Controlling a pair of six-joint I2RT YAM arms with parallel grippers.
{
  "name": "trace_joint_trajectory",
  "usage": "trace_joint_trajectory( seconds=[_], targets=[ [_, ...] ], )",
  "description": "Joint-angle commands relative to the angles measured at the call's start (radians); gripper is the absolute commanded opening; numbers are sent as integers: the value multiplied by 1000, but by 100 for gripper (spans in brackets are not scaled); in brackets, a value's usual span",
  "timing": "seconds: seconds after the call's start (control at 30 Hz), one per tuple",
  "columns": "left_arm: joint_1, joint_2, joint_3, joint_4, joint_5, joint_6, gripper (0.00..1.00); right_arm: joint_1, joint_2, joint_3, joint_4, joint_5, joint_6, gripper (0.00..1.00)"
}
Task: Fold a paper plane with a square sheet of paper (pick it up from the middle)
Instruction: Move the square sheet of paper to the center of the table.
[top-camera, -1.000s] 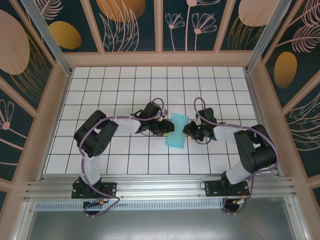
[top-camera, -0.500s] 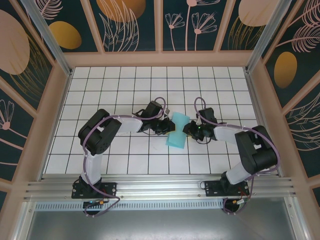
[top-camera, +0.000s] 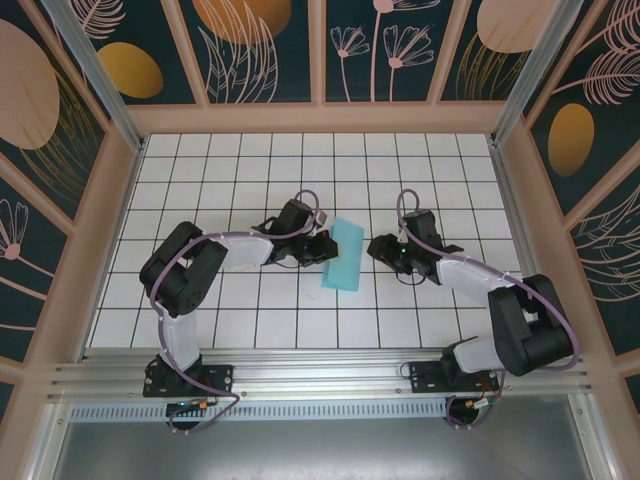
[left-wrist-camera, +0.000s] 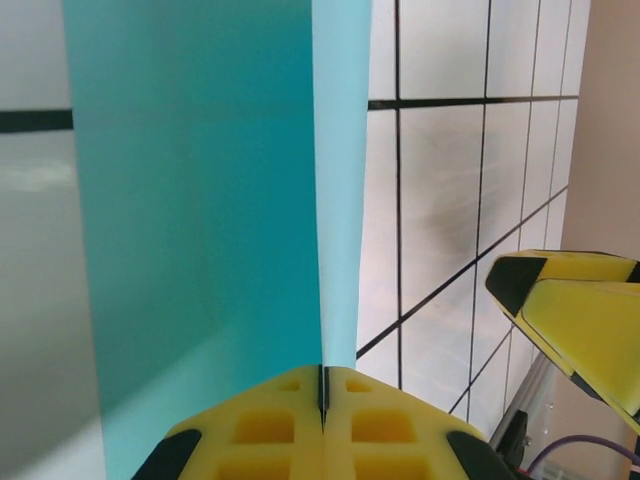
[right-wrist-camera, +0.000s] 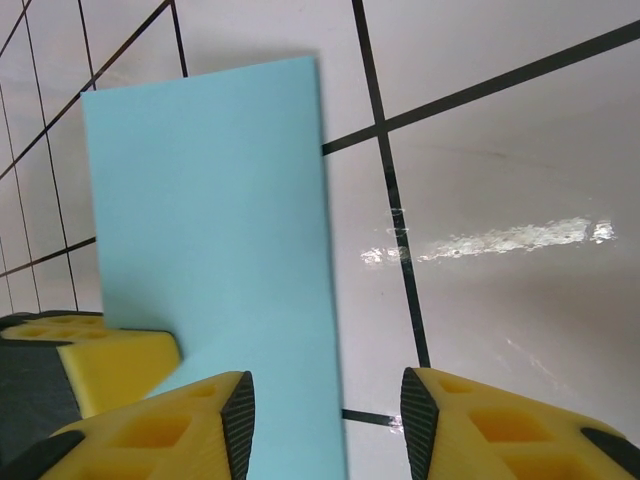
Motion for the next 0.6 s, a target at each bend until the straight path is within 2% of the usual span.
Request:
trace_joint_trajectory(
  seconds=[0.0,0.13,0.2,0.4,0.57],
  targets=[
    [42,-34,-25,-81,-12,81,0,39,20,56,2,14,-50,46],
    [65,-62,-36,-132,-9,134,0,106,17,82,22,80,-89,45],
    [76,-68,-35,-159,-5,161,0,153,-14,57,81,151,-113,45],
    [89,-63,-62,-155,-9,164,0,323,-76,-15,196,332,-296,45],
    [90,-58,-49,-153,-13,160,0,343,-51,35,110,346,-278,44]
  ],
)
